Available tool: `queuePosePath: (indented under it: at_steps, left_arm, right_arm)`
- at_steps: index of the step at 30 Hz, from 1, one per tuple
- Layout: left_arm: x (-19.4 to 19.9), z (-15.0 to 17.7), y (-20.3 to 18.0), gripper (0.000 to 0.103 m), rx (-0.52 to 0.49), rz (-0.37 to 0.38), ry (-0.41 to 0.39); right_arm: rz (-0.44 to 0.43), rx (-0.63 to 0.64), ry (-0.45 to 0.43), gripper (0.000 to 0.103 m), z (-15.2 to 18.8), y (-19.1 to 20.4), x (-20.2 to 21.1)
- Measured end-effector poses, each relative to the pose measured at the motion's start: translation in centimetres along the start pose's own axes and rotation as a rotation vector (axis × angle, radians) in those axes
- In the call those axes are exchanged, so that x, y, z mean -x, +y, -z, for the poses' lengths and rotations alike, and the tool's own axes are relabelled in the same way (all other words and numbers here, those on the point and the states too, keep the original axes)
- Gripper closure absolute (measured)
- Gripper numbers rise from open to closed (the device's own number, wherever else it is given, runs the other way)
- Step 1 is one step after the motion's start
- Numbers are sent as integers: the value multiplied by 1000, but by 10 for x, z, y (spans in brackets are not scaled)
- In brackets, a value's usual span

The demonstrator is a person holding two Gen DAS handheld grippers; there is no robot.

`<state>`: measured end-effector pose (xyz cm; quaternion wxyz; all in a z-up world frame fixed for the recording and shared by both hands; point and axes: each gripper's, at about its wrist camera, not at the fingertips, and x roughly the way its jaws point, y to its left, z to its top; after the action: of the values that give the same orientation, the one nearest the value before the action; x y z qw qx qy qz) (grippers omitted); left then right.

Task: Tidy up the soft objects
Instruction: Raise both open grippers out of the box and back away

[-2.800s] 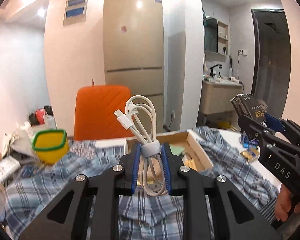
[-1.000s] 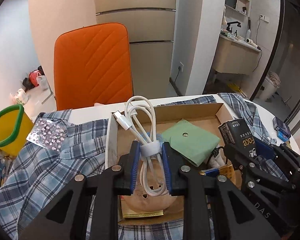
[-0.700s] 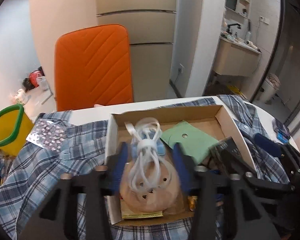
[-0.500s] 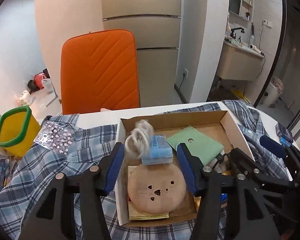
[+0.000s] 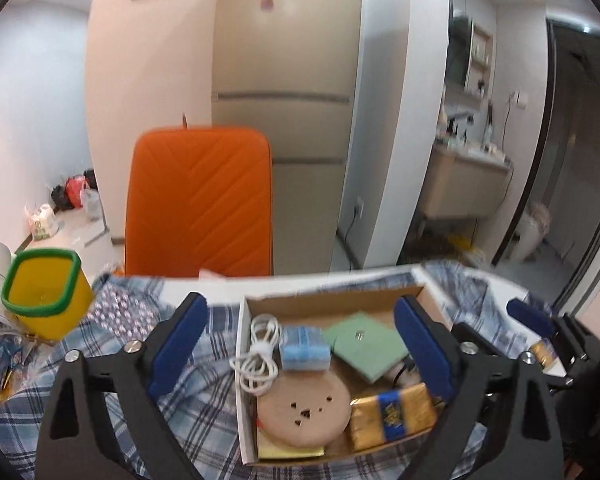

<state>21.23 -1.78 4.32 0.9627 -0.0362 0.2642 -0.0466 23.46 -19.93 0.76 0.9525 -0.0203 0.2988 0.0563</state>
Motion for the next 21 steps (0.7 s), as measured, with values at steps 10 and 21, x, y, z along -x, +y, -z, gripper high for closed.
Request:
queuePosePath:
  at_steps: [10,21]
  left_arm:
    - [38,-7,-2,1,-21,-7,-185]
    - [116,-3,-8,1,-63,-58,-362]
  right_arm:
    - [63,26,-223,11,-7,-2,52]
    - [54,23,-350,9,-15,0,113]
